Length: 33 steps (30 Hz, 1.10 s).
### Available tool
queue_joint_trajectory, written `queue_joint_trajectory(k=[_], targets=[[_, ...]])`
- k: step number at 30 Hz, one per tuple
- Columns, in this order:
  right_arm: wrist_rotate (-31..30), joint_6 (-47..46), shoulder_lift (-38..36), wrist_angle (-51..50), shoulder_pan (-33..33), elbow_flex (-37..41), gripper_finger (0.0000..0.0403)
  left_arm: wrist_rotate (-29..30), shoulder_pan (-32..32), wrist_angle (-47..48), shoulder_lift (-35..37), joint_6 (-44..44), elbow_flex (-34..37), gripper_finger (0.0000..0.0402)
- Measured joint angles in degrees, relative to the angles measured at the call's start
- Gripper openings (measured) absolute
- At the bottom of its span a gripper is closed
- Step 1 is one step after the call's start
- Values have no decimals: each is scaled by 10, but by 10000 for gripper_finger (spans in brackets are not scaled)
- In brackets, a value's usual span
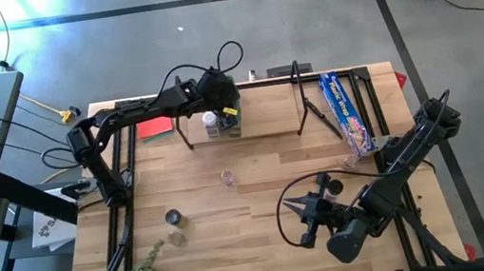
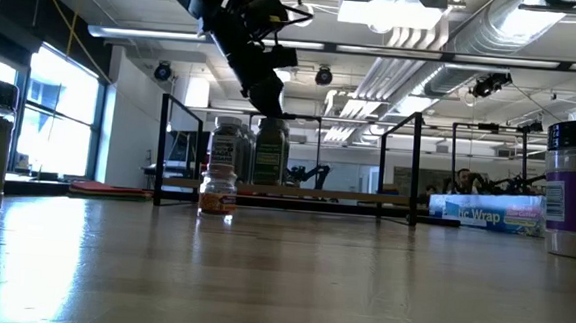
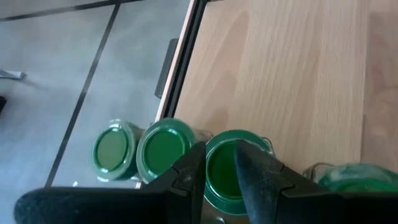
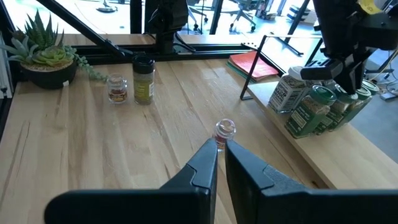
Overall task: Shelf spices
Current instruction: Adjust the front green seasoning bottle
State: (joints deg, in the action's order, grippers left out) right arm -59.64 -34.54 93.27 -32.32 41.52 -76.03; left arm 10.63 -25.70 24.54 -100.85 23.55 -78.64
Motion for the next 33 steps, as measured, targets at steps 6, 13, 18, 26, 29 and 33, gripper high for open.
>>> queue_joint_trajectory(k=[6,13,18,26,29,33], targets=[[0,0,0,0,0,0,25,0,4,1,-3,5,0,50],[0,-1,0,0,0,0,25,4,9,-8,-4,6,1,30],[2,0,0,0,0,0,25,36,22,-13,1,25,2,32],[2,0,0,0,0,0,25,51,35,-15,16,46,3,63],[2,0,0,0,0,0,25,56,41,-15,25,47,3,75],[2,4,0,0,0,0,25,75,50,-18,43,50,3,86]])
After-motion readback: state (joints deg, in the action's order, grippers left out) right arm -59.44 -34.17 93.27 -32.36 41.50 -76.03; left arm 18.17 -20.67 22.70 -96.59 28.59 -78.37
